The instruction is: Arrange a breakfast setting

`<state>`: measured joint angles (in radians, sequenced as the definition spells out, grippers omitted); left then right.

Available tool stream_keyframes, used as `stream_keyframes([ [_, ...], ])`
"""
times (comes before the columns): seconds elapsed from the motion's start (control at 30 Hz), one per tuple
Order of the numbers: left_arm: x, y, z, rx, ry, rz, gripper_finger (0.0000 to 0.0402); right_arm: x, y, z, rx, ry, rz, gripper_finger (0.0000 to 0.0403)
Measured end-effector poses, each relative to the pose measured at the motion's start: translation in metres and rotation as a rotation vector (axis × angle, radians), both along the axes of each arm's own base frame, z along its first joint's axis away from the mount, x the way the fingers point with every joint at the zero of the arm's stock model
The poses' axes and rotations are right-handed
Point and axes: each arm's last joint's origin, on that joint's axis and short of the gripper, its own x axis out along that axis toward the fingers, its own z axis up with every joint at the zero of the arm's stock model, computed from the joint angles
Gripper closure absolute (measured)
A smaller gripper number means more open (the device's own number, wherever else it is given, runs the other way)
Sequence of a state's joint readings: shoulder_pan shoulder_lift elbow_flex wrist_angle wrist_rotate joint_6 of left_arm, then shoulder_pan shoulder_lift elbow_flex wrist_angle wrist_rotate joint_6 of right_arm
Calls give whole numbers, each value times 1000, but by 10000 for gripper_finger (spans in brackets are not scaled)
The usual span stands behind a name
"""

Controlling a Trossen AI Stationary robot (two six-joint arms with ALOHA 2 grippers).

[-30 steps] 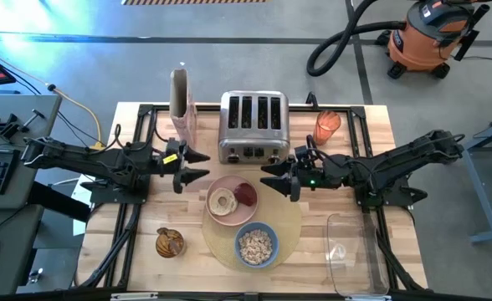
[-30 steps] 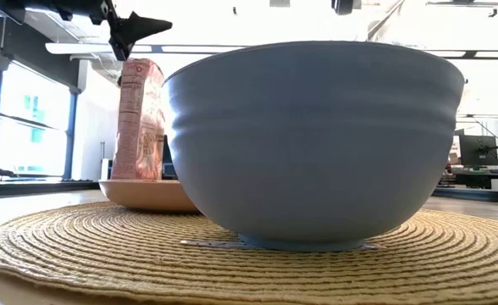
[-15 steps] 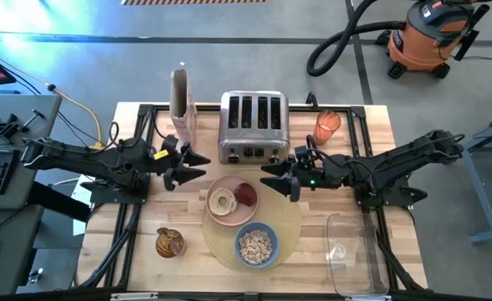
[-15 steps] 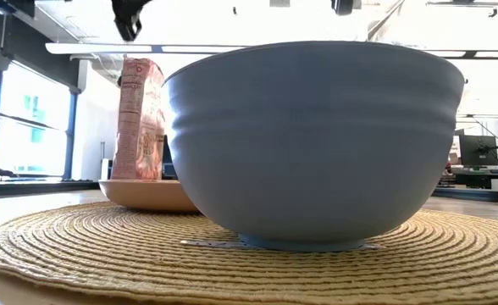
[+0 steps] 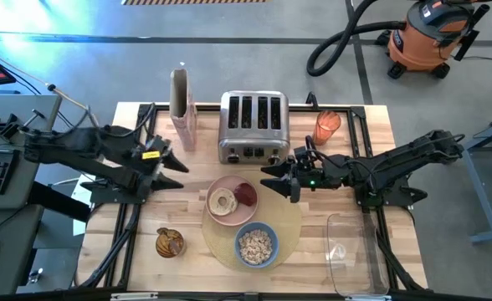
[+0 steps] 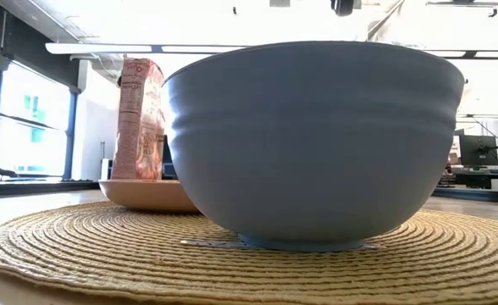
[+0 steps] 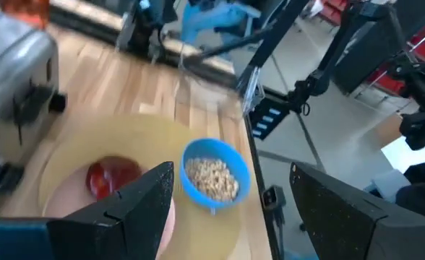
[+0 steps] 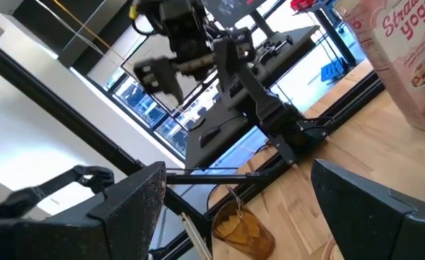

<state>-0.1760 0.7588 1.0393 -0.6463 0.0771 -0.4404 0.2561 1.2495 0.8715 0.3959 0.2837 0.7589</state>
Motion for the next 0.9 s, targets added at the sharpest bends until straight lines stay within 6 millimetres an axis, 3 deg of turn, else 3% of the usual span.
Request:
stream_keyframes([
  [0.17, -11, -2, 0, -51, 131, 3, 135, 0, 0, -2, -6, 21, 3, 77],
  [0.47, -23, -16, -19, -179, 424, -45, 135, 0, 0, -5, -12, 46, 3, 77],
  [0.9, -18, -46, -36, -275, 721, -66, 135, 0, 0, -5, -59, 55, 3, 77],
])
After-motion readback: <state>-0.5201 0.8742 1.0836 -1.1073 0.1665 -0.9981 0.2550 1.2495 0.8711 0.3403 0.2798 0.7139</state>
